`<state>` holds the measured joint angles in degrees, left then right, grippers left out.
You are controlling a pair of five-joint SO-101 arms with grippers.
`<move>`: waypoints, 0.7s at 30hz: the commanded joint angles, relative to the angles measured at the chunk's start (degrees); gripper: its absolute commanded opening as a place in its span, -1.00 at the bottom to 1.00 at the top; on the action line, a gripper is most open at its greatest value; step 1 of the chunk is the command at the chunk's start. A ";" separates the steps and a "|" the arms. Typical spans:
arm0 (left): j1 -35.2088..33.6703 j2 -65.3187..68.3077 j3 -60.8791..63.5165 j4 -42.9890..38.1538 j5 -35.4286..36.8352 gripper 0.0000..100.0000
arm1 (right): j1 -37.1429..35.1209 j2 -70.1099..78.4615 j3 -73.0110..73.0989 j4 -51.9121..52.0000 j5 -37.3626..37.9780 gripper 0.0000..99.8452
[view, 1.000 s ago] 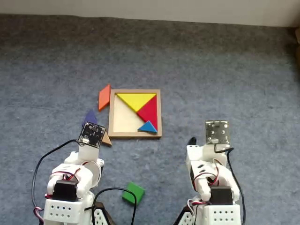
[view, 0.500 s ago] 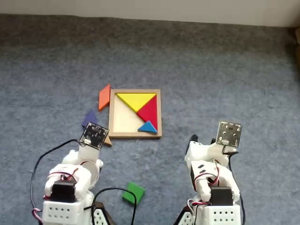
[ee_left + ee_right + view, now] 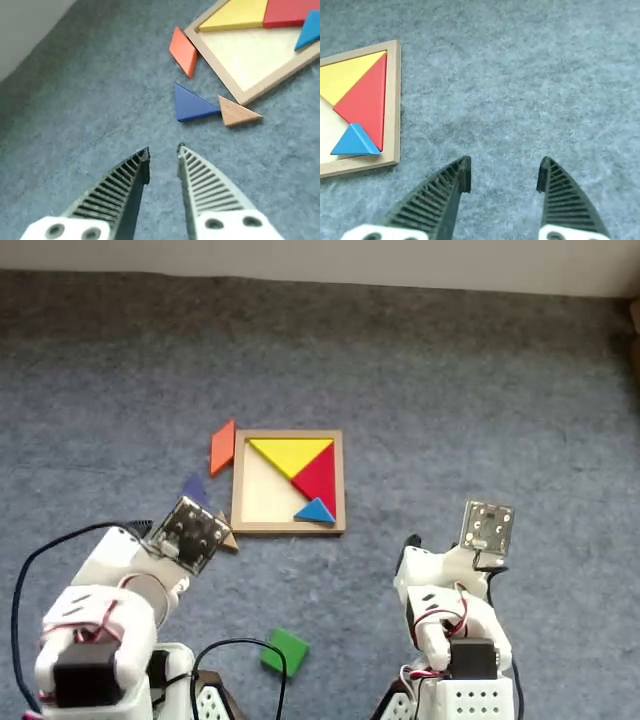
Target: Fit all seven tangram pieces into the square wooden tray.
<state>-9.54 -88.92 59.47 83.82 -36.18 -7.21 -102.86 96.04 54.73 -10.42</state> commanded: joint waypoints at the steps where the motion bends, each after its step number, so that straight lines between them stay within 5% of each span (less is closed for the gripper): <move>1: 3.82 13.93 -6.37 2.55 -0.35 -0.59 | 0.75 0.92 7.34 0.22 -0.53 -0.57; 12: 20.88 42.15 -9.71 2.29 19.87 -0.34 | 0.75 0.92 7.34 0.31 -0.53 -0.57; 21: 39.16 53.14 -6.99 -6.68 35.78 -0.31 | 0.84 1.01 7.34 0.31 -0.53 -0.57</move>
<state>23.60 -38.20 52.44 79.87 -3.74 -7.03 -102.86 96.04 54.73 -10.42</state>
